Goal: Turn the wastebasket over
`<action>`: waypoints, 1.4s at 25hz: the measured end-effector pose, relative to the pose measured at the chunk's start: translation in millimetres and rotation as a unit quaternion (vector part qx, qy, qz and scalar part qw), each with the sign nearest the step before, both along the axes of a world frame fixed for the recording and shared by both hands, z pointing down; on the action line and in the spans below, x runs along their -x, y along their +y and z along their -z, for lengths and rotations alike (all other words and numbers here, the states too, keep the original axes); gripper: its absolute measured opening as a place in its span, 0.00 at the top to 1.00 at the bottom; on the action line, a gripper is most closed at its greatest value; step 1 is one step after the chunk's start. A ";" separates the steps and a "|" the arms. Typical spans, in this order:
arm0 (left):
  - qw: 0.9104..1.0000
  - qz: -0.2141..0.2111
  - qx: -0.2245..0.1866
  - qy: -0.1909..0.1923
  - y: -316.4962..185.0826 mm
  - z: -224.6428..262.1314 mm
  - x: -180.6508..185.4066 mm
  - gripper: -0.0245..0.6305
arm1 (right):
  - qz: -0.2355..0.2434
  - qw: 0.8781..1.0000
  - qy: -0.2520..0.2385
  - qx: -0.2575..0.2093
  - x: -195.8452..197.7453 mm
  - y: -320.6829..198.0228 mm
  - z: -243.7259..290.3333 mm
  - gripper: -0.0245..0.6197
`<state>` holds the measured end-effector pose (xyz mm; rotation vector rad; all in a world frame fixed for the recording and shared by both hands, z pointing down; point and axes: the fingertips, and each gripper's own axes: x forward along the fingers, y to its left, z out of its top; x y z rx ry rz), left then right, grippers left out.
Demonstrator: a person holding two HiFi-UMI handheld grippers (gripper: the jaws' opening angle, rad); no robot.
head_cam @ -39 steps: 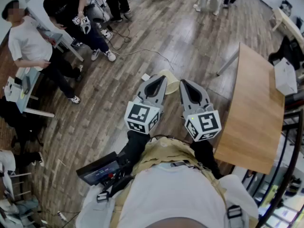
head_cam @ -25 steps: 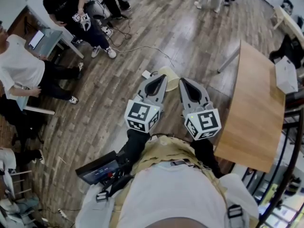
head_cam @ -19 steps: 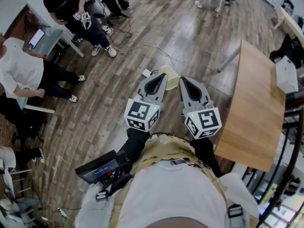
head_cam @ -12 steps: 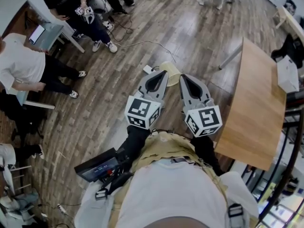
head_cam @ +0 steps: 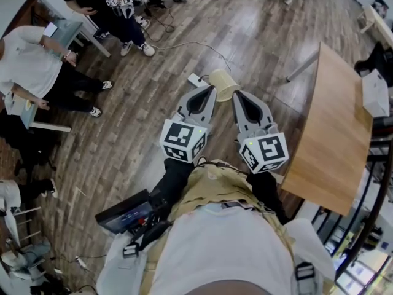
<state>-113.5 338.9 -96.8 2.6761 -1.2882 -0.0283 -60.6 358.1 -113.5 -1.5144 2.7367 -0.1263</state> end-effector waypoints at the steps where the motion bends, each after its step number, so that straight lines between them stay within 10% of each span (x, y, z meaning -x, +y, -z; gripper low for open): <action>1: 1.000 0.000 0.003 0.000 0.7 -2.6 3.1 0.96 | 0.000 1.000 0.001 0.003 3.4 0.6 -2.7 0.93; 20: 0.998 0.008 0.060 0.007 -7.9 -61.5 34.7 0.96 | -0.014 0.999 0.007 0.052 28.9 -6.8 -55.9 0.93; 35: 0.996 0.055 0.074 -0.015 -166.7 -67.6 -16.0 0.96 | 0.038 0.998 -0.014 0.056 -22.5 -171.2 -58.0 0.93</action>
